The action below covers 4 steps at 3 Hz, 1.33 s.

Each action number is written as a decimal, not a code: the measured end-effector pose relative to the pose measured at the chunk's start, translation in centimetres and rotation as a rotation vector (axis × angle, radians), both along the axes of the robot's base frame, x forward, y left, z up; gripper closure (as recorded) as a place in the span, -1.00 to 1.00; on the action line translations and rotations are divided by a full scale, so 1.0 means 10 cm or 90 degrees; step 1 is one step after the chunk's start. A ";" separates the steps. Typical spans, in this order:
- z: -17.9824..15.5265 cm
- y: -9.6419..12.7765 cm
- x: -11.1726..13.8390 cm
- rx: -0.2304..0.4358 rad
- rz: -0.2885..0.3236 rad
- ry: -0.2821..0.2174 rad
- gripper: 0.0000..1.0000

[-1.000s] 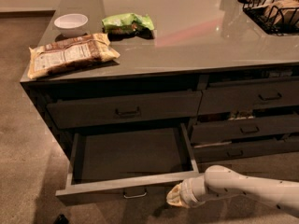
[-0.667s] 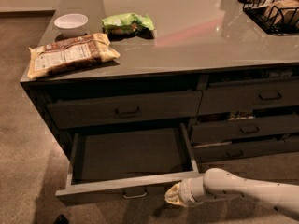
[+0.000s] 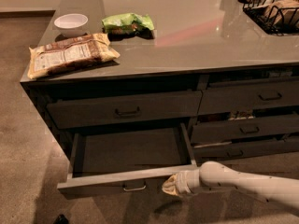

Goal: Close middle drawer

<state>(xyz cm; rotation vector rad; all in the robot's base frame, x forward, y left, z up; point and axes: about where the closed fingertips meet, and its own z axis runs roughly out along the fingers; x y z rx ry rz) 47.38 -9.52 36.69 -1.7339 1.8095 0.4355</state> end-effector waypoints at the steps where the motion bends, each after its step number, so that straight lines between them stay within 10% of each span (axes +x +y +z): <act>1: 0.10 0.00 0.26 0.007 -0.016 -0.017 1.00; 3: 0.59 0.01 1.04 0.023 -0.046 -0.083 1.00; 4: 0.60 0.00 1.05 0.023 -0.047 -0.085 1.00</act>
Offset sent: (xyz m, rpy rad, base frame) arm 0.1064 -0.0041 0.0554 0.0268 -0.1236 -0.0951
